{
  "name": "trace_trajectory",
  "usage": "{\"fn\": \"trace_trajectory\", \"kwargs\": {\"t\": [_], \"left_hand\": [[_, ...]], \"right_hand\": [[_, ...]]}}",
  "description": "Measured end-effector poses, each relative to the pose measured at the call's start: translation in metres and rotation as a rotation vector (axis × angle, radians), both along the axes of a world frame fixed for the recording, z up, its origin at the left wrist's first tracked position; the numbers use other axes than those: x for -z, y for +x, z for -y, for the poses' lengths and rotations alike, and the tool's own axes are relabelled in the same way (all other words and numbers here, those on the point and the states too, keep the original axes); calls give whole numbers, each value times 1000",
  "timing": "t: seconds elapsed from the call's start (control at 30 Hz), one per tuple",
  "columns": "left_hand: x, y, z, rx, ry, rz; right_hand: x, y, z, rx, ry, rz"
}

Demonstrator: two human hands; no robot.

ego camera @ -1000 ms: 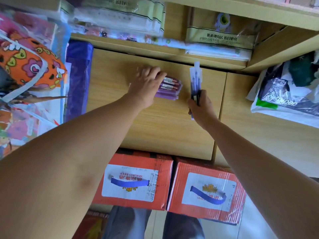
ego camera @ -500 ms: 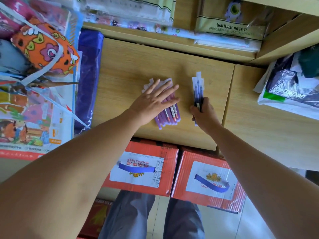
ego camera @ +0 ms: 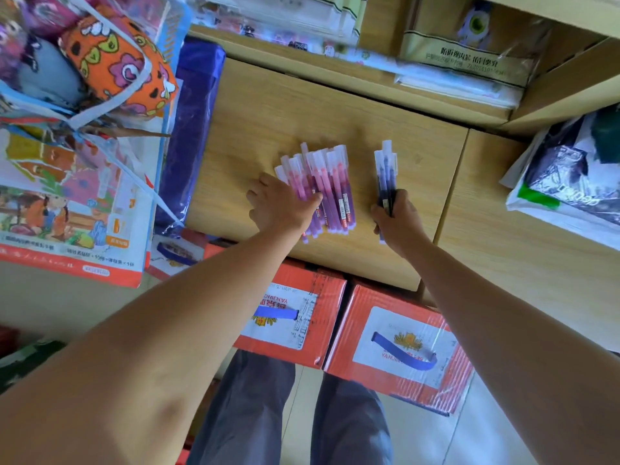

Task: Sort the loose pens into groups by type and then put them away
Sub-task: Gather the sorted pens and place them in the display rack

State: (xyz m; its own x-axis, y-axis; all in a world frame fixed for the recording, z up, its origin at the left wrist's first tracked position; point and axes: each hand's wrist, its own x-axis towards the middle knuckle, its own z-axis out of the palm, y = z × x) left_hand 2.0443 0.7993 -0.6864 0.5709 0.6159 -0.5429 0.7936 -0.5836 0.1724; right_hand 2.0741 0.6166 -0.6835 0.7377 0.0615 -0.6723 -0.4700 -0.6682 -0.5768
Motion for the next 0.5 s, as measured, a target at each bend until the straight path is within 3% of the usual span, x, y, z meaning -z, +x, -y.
{"fn": "trace_trajectory", "kwargs": {"t": [0.23, 0.5], "left_hand": [[20, 5, 3, 105, -21, 59], [17, 13, 6, -23, -173, 17]], "right_hand": [[2, 3, 7, -46, 9, -18], [5, 5, 13, -43, 15, -35]]}}
